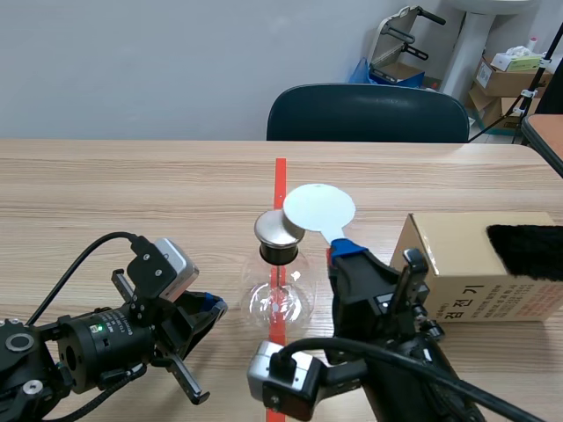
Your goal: Do the electroscope experiment
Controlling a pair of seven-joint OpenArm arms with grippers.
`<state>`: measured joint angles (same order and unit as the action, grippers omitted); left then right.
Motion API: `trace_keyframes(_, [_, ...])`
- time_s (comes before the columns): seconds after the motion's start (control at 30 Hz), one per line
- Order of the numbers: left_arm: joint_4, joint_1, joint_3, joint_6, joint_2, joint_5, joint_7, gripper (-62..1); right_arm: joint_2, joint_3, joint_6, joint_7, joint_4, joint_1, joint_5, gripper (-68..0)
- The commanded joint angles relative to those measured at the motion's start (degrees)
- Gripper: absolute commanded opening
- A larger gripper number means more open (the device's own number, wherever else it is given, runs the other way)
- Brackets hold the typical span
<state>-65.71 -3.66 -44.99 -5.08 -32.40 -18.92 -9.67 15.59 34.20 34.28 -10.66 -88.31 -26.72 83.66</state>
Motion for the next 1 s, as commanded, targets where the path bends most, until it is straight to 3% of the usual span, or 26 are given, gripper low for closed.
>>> trace_keyframes(0.0, [-0.7,0.0,0.1,0.1,0.2,-0.2,-0.8,-59.4,0.4,-0.5,0.7,-2.4,-0.3,0.1,0.0,-66.7])
trace_keyframes(0.27, [-0.7,0.0,0.1,0.1,0.2,-0.2,-0.8,-59.4,0.4,-0.5,0.7,-15.4,-0.3,0.1,0.0,-66.7])
trace_keyframes(0.43, [-0.7,0.0,0.1,0.1,0.2,-0.2,-0.8,-59.4,0.4,-0.5,0.7,-20.5,-0.3,0.1,0.0,-66.7])
trace_keyframes(0.97, [-0.7,0.0,0.1,0.1,0.2,-0.2,-0.8,-59.4,0.4,-0.5,0.7,-20.9,-0.3,0.0,0.0,-66.7])
